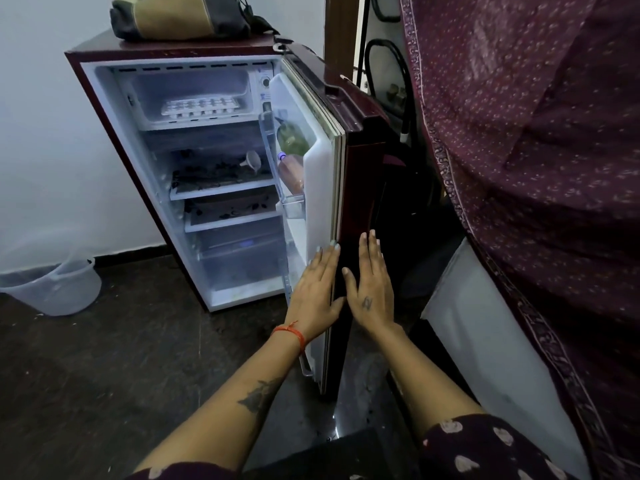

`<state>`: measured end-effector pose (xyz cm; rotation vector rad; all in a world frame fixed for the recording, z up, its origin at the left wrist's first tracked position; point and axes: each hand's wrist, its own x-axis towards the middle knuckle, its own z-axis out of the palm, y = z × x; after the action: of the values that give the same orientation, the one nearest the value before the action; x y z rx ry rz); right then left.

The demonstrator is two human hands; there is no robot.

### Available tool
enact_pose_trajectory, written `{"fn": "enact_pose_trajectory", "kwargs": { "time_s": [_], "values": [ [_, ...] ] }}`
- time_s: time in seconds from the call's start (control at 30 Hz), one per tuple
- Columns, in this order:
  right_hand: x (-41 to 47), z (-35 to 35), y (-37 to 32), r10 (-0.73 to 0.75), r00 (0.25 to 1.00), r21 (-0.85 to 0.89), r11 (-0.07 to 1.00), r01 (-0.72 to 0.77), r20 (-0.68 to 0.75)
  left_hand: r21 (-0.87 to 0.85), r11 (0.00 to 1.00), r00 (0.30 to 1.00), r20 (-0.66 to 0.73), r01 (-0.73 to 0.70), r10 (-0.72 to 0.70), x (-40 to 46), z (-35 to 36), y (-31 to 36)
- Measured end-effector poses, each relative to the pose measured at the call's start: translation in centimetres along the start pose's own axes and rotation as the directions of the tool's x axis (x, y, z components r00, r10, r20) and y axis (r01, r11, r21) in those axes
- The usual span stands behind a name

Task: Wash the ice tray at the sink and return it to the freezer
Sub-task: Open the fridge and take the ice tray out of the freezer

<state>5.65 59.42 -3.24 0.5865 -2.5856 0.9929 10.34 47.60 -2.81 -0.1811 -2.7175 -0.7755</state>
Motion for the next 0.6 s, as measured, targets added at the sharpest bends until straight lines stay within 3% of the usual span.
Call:
{"fn": "enact_pose_trajectory", "kwargs": {
  "time_s": [0.3,0.6],
  "values": [
    [-1.4,-0.4,0.7,0.047,0.997,0.042,0.998,-0.050,0.067,0.008,0.999,0.999,-0.022,0.039,-0.039,-0.3,0.6,0.3],
    [-1.9,2.2,-1.6,-0.004,0.991,0.119,0.993,-0.011,0.131,-0.038,0.980,0.974,-0.116,0.193,-0.196,-1.5,-1.2,-1.4]
  ]
}}
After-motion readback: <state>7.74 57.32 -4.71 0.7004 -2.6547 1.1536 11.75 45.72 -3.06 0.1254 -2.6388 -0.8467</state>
